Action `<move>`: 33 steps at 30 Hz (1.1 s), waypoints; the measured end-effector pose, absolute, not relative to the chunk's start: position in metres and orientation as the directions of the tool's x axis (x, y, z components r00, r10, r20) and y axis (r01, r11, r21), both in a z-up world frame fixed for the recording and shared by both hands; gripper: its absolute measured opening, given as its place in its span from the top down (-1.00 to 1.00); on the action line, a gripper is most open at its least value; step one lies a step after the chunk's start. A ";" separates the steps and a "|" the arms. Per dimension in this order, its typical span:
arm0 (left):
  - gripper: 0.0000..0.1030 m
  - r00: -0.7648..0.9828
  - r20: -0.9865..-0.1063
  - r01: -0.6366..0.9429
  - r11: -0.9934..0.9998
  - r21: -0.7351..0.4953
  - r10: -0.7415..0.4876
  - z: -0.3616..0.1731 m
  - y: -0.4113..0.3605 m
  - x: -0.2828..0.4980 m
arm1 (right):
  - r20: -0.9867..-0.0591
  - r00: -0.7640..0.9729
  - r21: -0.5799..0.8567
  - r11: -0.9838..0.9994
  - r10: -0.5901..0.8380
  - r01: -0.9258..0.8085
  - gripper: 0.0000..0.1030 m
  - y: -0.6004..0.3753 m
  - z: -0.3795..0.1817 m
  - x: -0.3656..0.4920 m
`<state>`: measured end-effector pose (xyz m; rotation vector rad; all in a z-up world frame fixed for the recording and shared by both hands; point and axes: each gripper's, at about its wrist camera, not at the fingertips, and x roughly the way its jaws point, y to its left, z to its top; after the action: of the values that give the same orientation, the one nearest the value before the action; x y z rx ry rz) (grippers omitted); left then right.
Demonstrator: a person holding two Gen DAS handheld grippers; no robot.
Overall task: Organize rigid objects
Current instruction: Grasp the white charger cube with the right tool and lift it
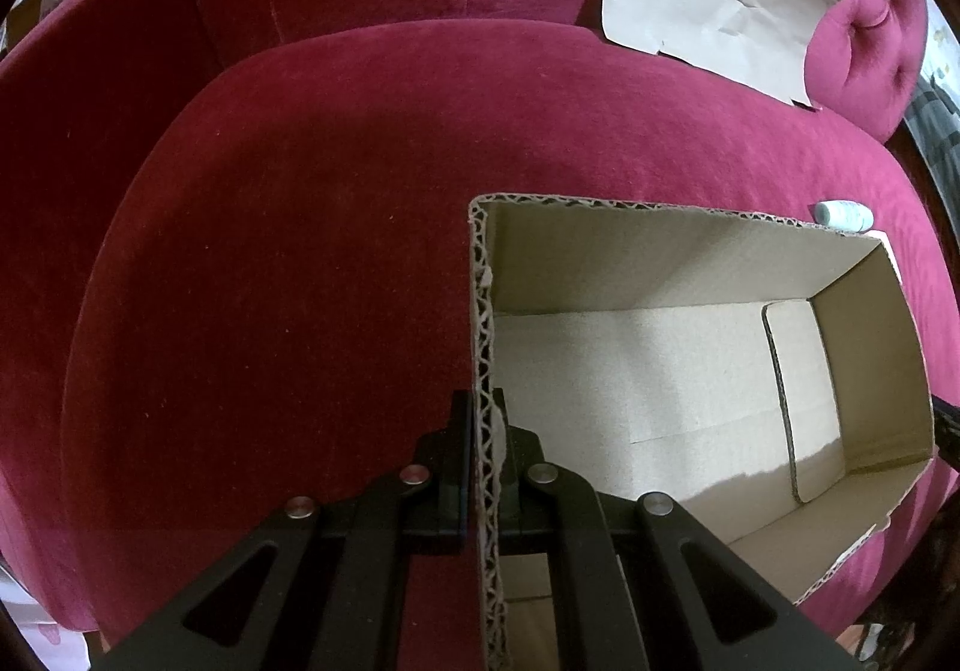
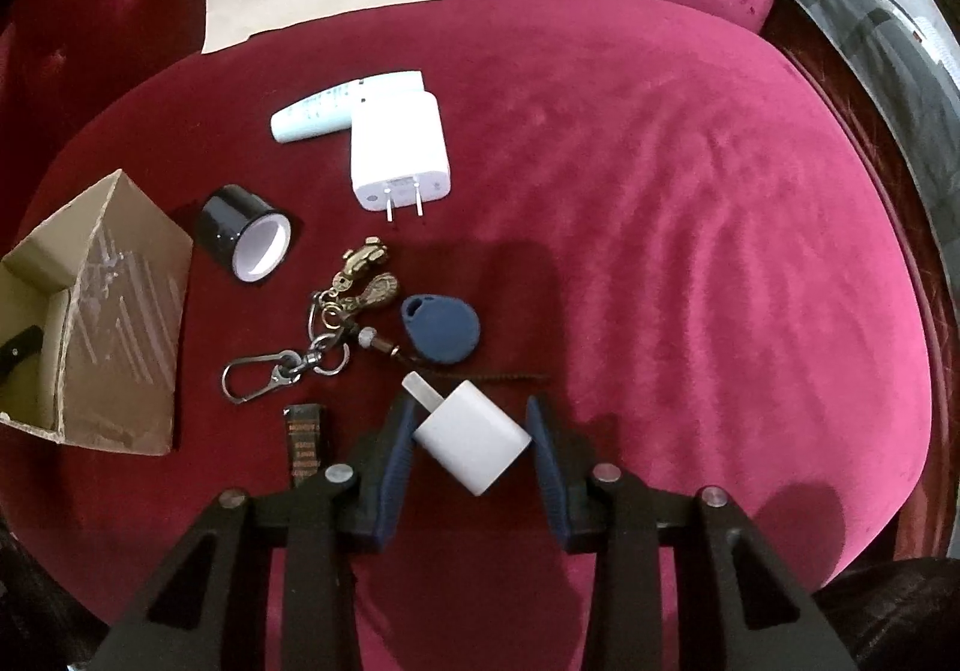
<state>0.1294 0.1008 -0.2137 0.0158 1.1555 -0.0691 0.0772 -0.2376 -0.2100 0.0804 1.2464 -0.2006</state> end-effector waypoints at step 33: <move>0.93 0.405 -0.914 0.063 0.998 -0.015 -0.039 -0.214 0.098 0.127 | -0.920 0.368 -0.066 0.980 -0.133 0.189 0.22 -0.205 -0.142 0.061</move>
<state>0.1269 0.0984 -0.2144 0.0234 1.1521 -0.0643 0.0608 -0.2054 -0.1419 0.0535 1.1758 -0.2072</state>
